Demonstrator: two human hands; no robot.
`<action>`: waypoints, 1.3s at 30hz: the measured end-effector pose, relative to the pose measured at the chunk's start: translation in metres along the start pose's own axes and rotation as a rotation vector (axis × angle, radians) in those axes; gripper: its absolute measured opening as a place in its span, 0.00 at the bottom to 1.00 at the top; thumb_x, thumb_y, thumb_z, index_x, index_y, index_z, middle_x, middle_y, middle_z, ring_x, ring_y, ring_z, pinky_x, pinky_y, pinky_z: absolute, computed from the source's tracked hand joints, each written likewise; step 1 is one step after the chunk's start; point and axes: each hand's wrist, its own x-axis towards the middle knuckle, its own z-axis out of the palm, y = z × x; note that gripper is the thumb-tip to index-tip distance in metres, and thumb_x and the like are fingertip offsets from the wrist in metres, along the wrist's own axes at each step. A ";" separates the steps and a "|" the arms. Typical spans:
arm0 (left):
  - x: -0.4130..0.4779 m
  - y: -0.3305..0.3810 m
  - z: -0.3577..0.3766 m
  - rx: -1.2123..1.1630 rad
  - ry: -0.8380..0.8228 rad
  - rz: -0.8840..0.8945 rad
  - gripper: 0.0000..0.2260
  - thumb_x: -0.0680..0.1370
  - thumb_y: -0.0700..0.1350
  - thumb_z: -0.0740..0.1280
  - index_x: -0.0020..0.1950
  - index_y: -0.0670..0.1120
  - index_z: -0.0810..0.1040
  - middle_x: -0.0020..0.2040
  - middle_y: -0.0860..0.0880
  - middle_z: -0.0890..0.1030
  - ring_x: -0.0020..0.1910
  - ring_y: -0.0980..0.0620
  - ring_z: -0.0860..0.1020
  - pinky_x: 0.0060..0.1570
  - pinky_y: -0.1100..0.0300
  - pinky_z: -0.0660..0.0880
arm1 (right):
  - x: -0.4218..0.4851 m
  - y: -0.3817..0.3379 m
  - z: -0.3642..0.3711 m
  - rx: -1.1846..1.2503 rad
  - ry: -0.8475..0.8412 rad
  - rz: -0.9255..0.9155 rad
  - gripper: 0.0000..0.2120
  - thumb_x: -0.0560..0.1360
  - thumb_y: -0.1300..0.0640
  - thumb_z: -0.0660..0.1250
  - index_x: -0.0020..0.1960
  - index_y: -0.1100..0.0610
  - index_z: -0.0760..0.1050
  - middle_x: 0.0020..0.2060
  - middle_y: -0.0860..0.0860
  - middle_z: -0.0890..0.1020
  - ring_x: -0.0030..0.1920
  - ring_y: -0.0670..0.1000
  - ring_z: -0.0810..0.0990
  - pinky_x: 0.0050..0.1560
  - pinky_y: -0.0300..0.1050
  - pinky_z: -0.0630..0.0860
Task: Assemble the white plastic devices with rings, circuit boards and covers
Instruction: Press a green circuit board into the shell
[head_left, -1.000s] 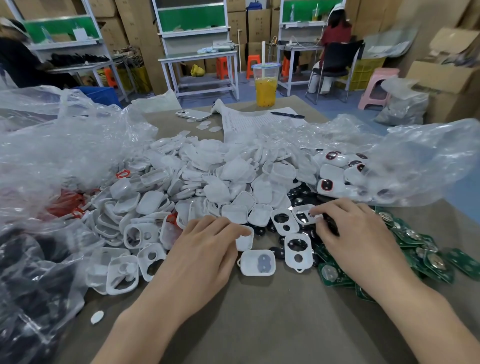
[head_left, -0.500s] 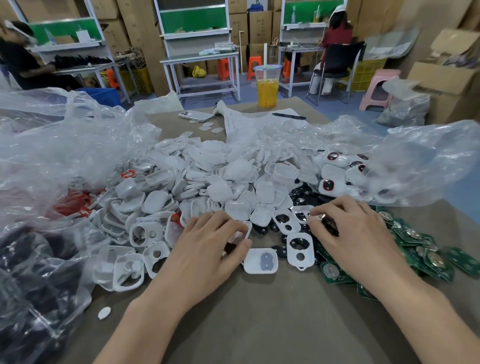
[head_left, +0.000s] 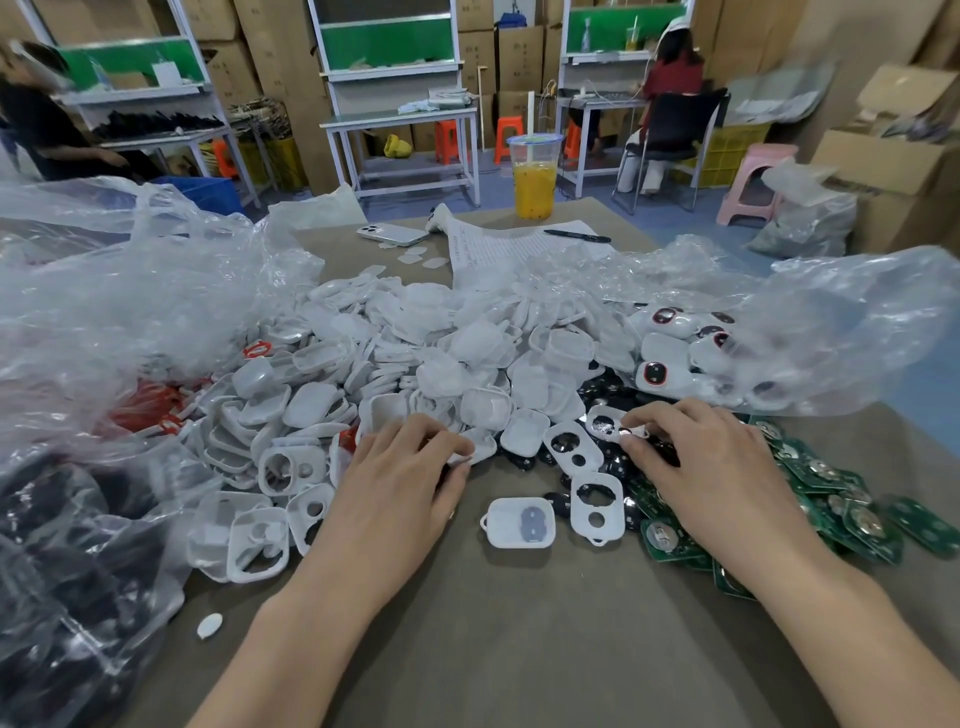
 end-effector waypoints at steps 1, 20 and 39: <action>0.000 0.000 0.000 -0.001 0.001 0.001 0.07 0.79 0.45 0.71 0.56 0.49 0.84 0.52 0.51 0.80 0.52 0.46 0.78 0.54 0.50 0.74 | 0.000 0.000 0.000 0.004 0.001 0.003 0.13 0.80 0.41 0.61 0.61 0.43 0.76 0.50 0.44 0.77 0.55 0.49 0.75 0.60 0.50 0.65; 0.000 0.003 -0.005 -0.023 -0.030 -0.031 0.16 0.82 0.54 0.58 0.59 0.50 0.82 0.54 0.54 0.79 0.56 0.50 0.77 0.57 0.58 0.67 | 0.001 -0.001 -0.004 0.175 0.251 -0.042 0.13 0.83 0.45 0.57 0.50 0.49 0.78 0.38 0.44 0.80 0.37 0.49 0.78 0.38 0.47 0.70; -0.001 0.002 -0.007 -0.049 -0.087 -0.041 0.16 0.83 0.55 0.55 0.60 0.52 0.80 0.55 0.56 0.77 0.58 0.51 0.74 0.60 0.56 0.68 | 0.006 0.008 0.000 0.176 0.220 -0.007 0.14 0.83 0.44 0.57 0.44 0.48 0.75 0.29 0.43 0.77 0.29 0.41 0.73 0.31 0.44 0.67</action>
